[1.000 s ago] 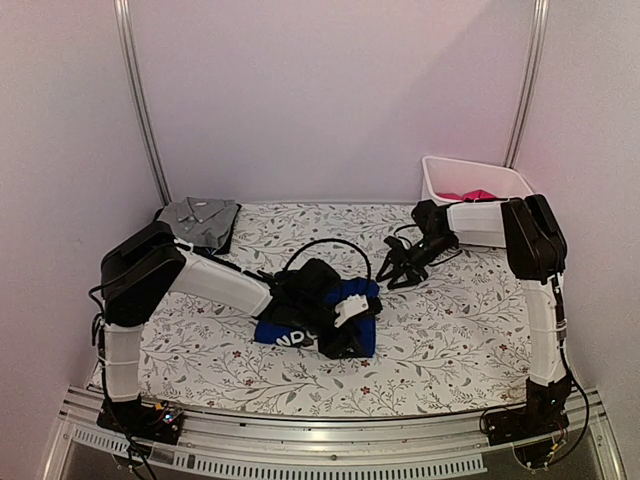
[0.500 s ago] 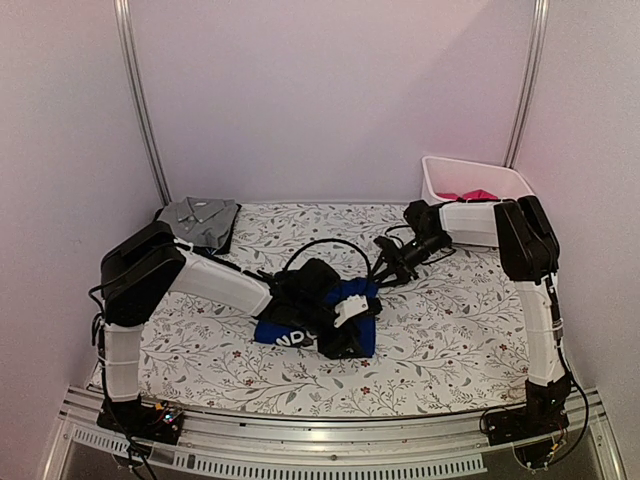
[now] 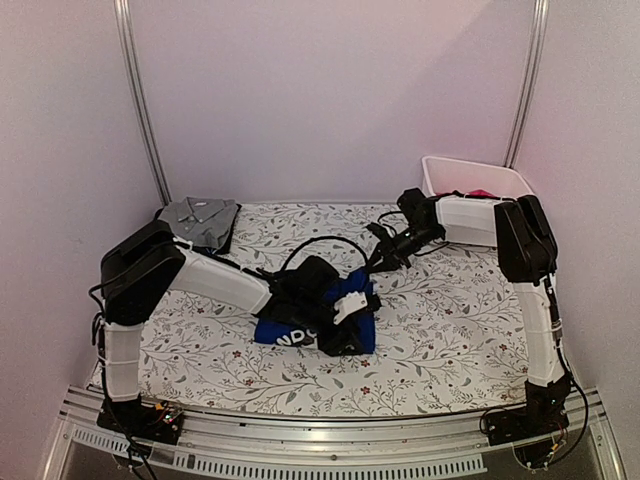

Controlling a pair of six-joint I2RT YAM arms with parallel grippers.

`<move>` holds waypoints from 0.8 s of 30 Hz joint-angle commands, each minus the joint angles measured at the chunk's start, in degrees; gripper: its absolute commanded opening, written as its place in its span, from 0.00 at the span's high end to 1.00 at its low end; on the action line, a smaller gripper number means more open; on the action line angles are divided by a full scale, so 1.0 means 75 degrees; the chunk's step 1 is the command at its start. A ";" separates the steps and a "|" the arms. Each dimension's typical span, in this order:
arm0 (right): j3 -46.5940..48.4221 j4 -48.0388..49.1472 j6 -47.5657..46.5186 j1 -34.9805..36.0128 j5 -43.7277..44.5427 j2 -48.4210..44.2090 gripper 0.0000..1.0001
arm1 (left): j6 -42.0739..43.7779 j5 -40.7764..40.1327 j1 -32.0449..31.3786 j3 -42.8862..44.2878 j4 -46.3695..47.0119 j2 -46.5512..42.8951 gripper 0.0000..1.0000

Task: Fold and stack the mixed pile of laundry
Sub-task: Smooth out the square-folded T-shirt at the center of the board, then pick up the square-folded T-shirt from the center of the board.

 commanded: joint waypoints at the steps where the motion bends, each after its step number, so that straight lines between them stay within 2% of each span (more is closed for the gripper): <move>1: 0.0266 0.0557 -0.0161 -0.0123 0.0713 0.0311 1.00 | -0.0346 -0.0004 0.0068 0.0175 -0.0412 0.0220 0.40; 6: 0.0311 0.0301 -0.0563 -0.0125 0.1595 0.0403 0.98 | -0.1029 -0.0173 0.0303 0.0397 -0.0306 -0.0115 0.30; 8: 0.0460 0.0185 -0.0744 -0.0125 0.1907 0.0373 0.81 | -0.1305 -0.0261 0.0445 0.0505 -0.0324 -0.0436 0.25; 12: 0.0931 0.0197 -0.0722 -0.0126 0.2395 0.0038 0.54 | -0.2091 -0.0299 0.0986 0.0463 -0.0377 -0.1341 0.19; 16: 0.1322 0.0417 -0.0454 -0.0095 0.2790 -0.0576 0.37 | -0.3062 -0.0461 0.1829 -0.0136 -0.0430 -0.2486 0.08; 19: 0.1365 0.0502 -0.0300 0.0062 0.2859 -0.1121 0.32 | -0.3937 -0.0446 0.2626 -0.0868 -0.0395 -0.3263 0.01; 24: 0.1171 0.0520 -0.0347 0.1008 0.2945 -0.1697 0.33 | -0.5251 -0.0363 0.3890 -0.2281 -0.0314 -0.4464 0.00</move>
